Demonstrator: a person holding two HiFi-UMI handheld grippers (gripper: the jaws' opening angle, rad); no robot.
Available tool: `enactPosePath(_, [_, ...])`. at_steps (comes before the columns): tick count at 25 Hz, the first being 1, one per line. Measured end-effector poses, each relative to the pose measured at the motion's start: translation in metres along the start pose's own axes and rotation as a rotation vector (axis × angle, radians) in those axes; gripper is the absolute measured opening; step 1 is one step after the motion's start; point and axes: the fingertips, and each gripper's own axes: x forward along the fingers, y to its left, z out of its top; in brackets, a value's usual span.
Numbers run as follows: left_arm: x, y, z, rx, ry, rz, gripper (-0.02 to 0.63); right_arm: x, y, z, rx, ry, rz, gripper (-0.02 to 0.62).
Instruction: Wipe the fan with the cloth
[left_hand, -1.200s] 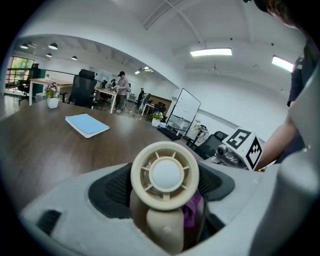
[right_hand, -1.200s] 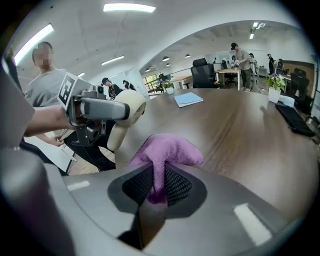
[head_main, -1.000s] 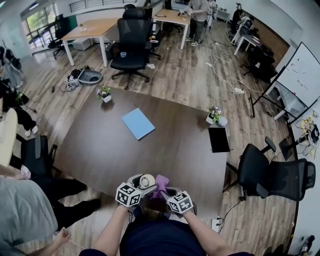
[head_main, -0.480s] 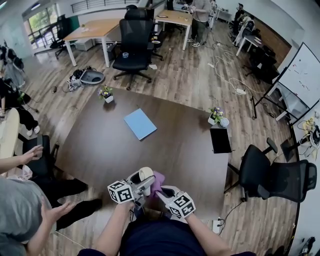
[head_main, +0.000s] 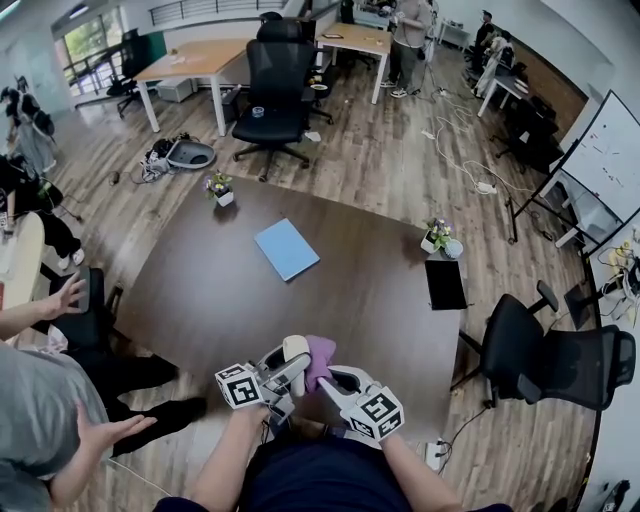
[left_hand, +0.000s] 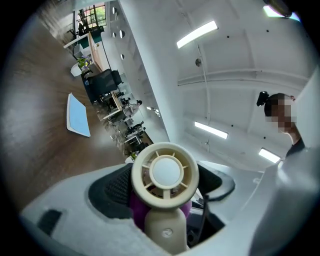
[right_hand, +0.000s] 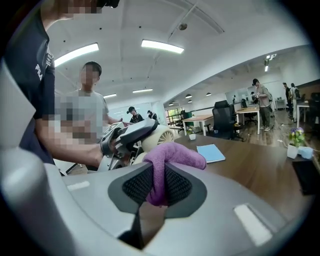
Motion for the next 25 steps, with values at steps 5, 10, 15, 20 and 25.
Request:
enactPosePath(5, [-0.001,-0.017,0.004,-0.045,-0.010,-0.082,0.377,-0.006,-0.005,0.028,-0.048,-0.036,-0.022,0.064])
enactPosePath(10, [0.001,-0.033,-0.008,-0.044,0.059,-0.149,0.377,-0.012,-0.016,0.061,-0.094,-0.093,-0.064,0.064])
enactPosePath(15, [0.001,-0.037,-0.018,-0.042,0.090,-0.162,0.377,-0.012,-0.023,0.081,-0.122,-0.122,-0.081,0.064])
enactPosePath(20, [0.001,-0.042,-0.022,-0.021,0.114,-0.170,0.377,-0.009,-0.024,0.088,-0.138,-0.128,-0.084,0.064])
enactPosePath(25, [0.001,-0.046,-0.029,0.041,0.160,-0.169,0.377,-0.012,-0.024,0.097,-0.162,-0.135,-0.088,0.064])
